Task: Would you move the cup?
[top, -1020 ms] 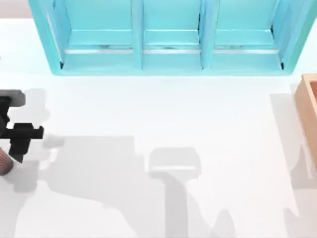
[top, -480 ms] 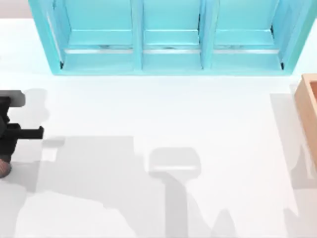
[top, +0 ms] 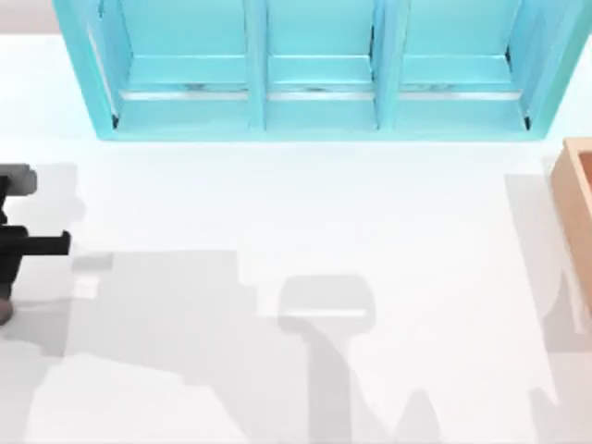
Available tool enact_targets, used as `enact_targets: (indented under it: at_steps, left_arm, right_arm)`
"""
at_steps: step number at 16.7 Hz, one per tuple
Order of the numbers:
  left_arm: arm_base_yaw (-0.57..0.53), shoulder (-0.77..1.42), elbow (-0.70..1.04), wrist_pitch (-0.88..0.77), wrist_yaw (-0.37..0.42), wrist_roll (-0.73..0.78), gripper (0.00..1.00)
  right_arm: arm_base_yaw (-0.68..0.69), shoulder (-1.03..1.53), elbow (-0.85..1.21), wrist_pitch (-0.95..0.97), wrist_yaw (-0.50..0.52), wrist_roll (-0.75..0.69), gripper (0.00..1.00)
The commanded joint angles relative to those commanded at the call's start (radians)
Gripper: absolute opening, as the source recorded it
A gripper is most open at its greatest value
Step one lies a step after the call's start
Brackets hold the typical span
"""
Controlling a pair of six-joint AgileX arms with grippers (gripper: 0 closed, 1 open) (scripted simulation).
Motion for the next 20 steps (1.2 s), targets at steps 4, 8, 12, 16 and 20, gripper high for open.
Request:
enact_targets:
  at_steps: [4,8,12,16,20]
  left_arm:
    - [0.178,0.045,0.115,-0.069,0.017,0.147,0.0]
    - [0.383,0.116,0.279,-0.179,0.032,0.331,0.0]
    - [0.523,0.187,0.446,-0.299,0.041,0.481,0.0]
    - [0.577,0.234,0.571,-0.389,0.045,0.565,0.0]
    - [0.58,0.247,0.613,-0.42,0.046,0.585,0.0]
  right_arm:
    - [0.0,0.0,0.0,0.0,0.0,0.0,1.0]
    - [0.0,0.0,0.0,0.0,0.0,0.0,1.0]
    - [0.0,0.0,0.0,0.0,0.0,0.0,1.0]
    - [0.0,0.0,0.0,0.0,0.0,0.0,1.0]
    - [0.0,0.0,0.0,0.0,0.0,0.0,1.0]
